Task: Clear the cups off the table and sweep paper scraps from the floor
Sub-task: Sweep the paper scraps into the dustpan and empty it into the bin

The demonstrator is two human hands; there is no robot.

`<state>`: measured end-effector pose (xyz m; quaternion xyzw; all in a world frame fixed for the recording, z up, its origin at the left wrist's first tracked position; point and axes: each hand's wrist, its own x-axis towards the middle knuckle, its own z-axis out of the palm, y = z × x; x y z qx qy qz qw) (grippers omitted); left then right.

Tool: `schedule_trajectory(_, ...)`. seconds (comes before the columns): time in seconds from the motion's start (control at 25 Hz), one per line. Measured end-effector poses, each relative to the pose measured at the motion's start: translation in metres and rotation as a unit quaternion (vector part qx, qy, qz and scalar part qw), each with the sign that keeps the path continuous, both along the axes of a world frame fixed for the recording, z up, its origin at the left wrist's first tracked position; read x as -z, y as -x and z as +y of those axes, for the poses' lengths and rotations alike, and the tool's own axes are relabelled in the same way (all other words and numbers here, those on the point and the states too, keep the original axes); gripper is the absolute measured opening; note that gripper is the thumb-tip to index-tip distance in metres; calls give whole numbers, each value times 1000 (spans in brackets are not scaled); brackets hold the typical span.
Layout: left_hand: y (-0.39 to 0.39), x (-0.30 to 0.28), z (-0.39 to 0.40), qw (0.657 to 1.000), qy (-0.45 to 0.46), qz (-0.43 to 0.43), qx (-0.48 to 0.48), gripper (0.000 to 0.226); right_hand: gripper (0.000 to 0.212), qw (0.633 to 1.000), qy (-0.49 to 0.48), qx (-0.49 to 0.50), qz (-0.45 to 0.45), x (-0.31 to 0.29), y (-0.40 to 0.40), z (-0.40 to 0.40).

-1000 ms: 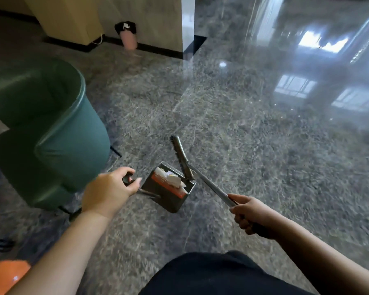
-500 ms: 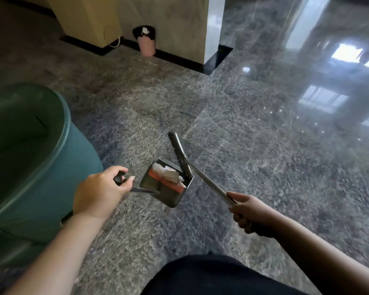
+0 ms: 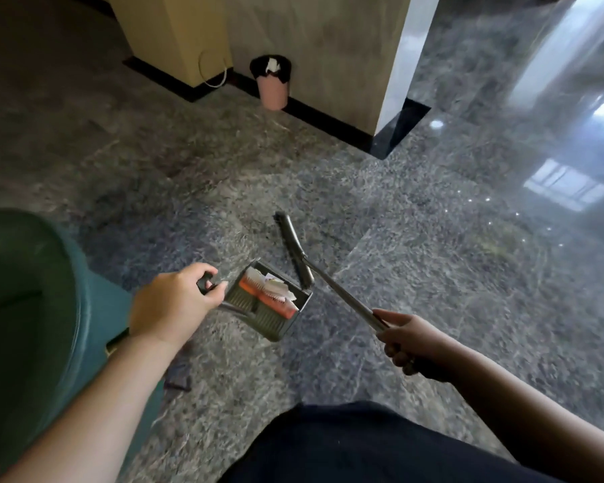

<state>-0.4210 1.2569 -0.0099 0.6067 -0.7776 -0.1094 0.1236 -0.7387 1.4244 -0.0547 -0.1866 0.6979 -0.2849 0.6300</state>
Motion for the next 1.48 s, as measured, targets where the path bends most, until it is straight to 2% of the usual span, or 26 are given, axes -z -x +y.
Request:
schedule_trajectory(0.24, 61, -6, -188, 999, 20, 18, -20, 23, 32, 1000, 9, -16, 3, 0, 67, -186)
schedule_trajectory(0.44, 129, -10, -331, 999, 7, 1, -54, 26, 34, 998, 14, -54, 6, -10, 145, -360)
schedule_trajectory(0.76, 198, -35, -556, 995, 54, 16, -81, 24, 39, 998, 33, -59, 0, -21, 226, -613)
schedule_trajectory(0.92, 233, -31, -683, 996, 37, 14, -82, 24, 53, 998, 38, -58, 8, -14, 260, -725)
schedule_trajectory(1.16, 315, -43, -871, 998, 36, 12, -43, 22, 48, 998, 48, -50, 6, -19, 322, -883)
schedule_trajectory(1.32, 366, -45, -972, 998, 51, -17, -24, 25, 50, 998, 53, -45, 3, -12, 375, -982)
schedule_trajectory(1.48, 427, -59, -1080, 997, 28, -41, -52, 29, 57, 997, 55, -54, 10, -9, 445, -1101)
